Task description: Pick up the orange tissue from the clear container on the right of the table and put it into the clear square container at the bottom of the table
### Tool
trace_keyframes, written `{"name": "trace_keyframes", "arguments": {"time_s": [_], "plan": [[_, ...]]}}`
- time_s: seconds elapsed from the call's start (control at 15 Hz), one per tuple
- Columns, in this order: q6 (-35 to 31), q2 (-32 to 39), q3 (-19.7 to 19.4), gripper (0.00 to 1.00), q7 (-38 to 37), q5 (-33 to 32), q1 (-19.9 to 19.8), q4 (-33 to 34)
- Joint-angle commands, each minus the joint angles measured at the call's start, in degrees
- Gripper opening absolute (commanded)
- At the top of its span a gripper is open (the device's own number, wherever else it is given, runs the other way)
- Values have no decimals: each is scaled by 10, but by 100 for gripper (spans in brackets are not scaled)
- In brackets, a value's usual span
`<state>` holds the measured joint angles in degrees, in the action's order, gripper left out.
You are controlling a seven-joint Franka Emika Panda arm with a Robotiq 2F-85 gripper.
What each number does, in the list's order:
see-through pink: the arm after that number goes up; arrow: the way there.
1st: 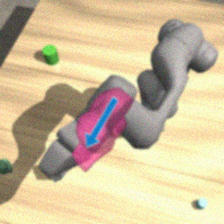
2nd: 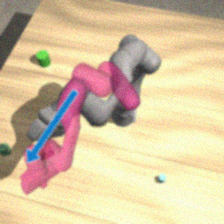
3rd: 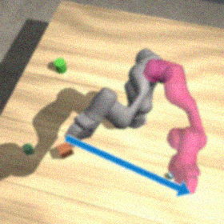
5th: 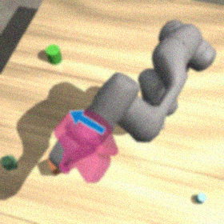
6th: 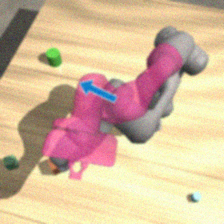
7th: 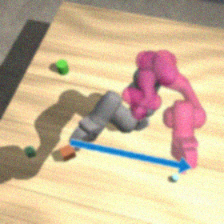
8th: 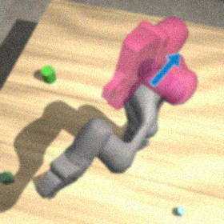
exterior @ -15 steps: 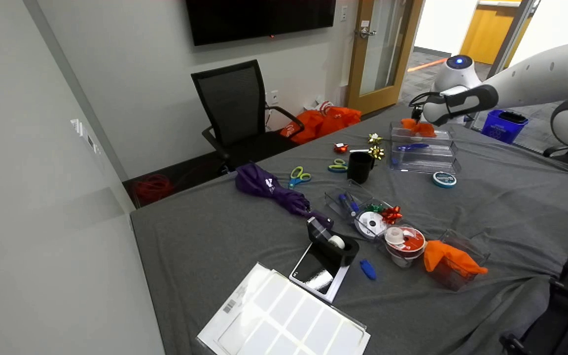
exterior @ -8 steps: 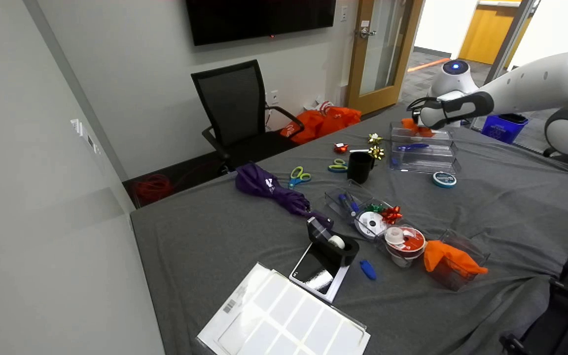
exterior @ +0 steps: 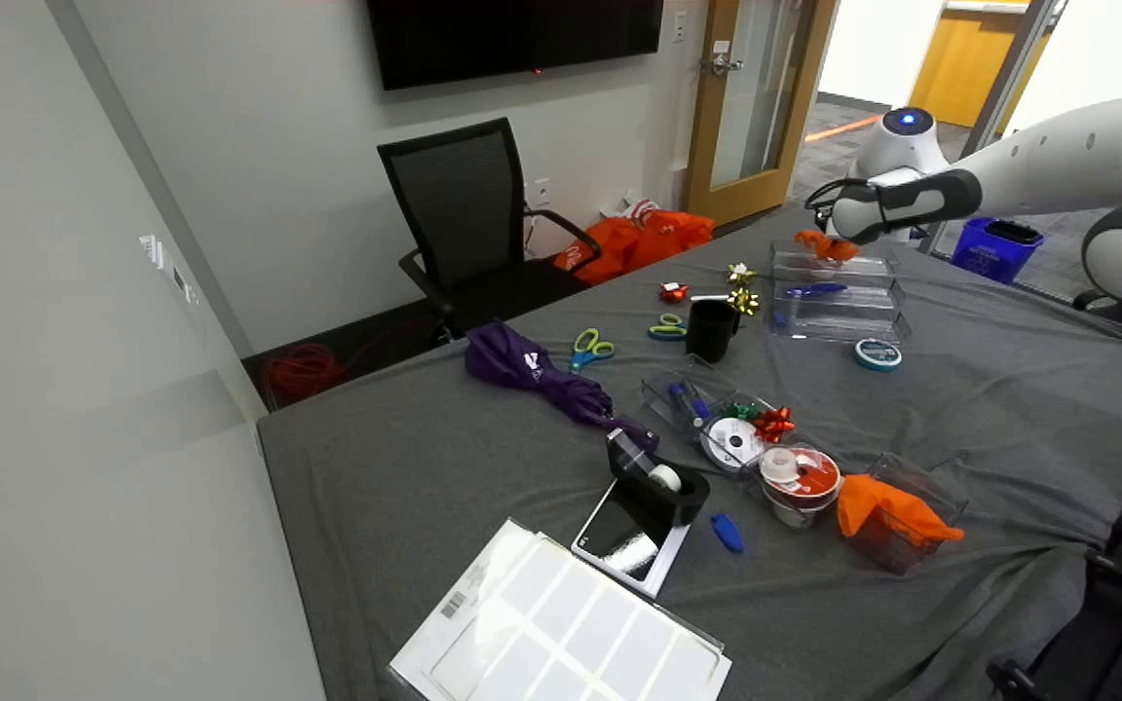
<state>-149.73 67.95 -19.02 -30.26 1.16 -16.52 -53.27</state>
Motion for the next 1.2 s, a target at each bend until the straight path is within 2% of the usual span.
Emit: {"name": "trace_keyframes", "arguments": {"time_s": [0.0, 0.27, 0.6, 0.93, 1.13], "plan": [[29, -52, 59, 1, 64, 30, -30, -18], [40, -107, 119, 1, 137, 58, -55, -58], [32, -184, 229, 1, 296, 105, -104, -176], [53, -244, 336, 1, 491, 168, -196, -299], [109, -289, 370, 1, 582, 192, -255, -380]]}}
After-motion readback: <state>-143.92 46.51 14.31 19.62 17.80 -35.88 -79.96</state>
